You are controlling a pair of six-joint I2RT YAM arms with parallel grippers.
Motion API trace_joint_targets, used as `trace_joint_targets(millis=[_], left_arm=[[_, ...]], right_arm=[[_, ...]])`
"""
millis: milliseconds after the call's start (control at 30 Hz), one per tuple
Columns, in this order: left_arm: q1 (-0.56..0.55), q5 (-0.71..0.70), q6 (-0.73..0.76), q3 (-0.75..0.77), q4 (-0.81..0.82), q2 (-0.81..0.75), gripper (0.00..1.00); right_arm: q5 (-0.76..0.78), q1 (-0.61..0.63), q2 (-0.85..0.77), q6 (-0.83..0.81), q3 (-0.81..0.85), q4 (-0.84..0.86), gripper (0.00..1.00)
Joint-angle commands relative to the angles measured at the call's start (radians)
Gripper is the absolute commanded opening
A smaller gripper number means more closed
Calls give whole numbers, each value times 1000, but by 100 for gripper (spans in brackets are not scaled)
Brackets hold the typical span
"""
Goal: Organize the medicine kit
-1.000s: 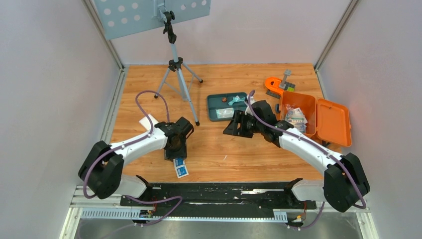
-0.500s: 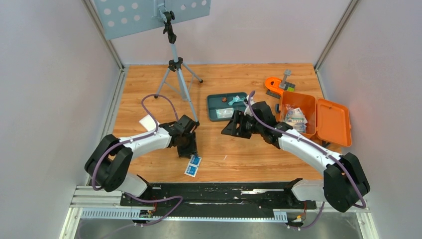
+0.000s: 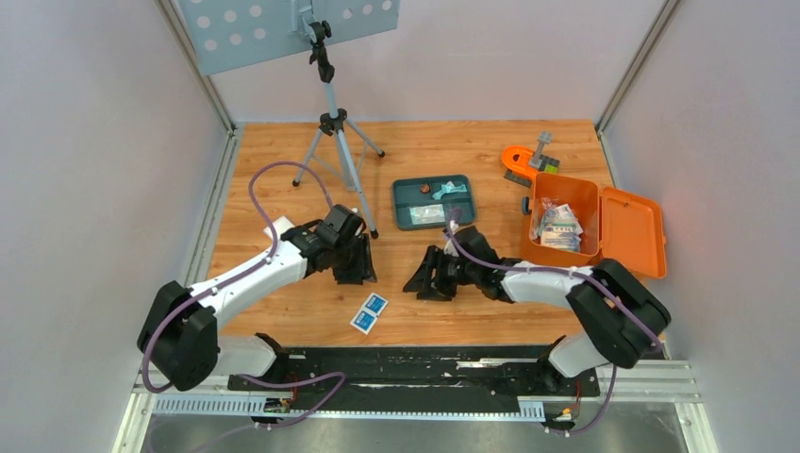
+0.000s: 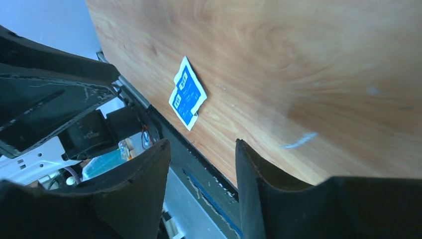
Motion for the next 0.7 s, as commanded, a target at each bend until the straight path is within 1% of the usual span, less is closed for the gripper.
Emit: trace_joint_targets(millis=[0,67,133,300,433,667], left_arm=[[24,-31,-5,-72,-160,-53,47],[25,2,-27,-125,-141,-90,46],[26,32,-46,-167,-125,-116,45],[26,55,-77,-237,-79,-132,43],[25,80,-92,-292,17,-110,42],[26,93,-96,-325,119,-29,40]], right_arm=[[24,100,106,237,27,182,48],[39,117,139,305,13,217,48],[46,128,156,366,-20,289,48],[84,163,211,438,-42,377,45],[85,175,287,482,-36,439,40],[70,197,410,510,-2,535,39]])
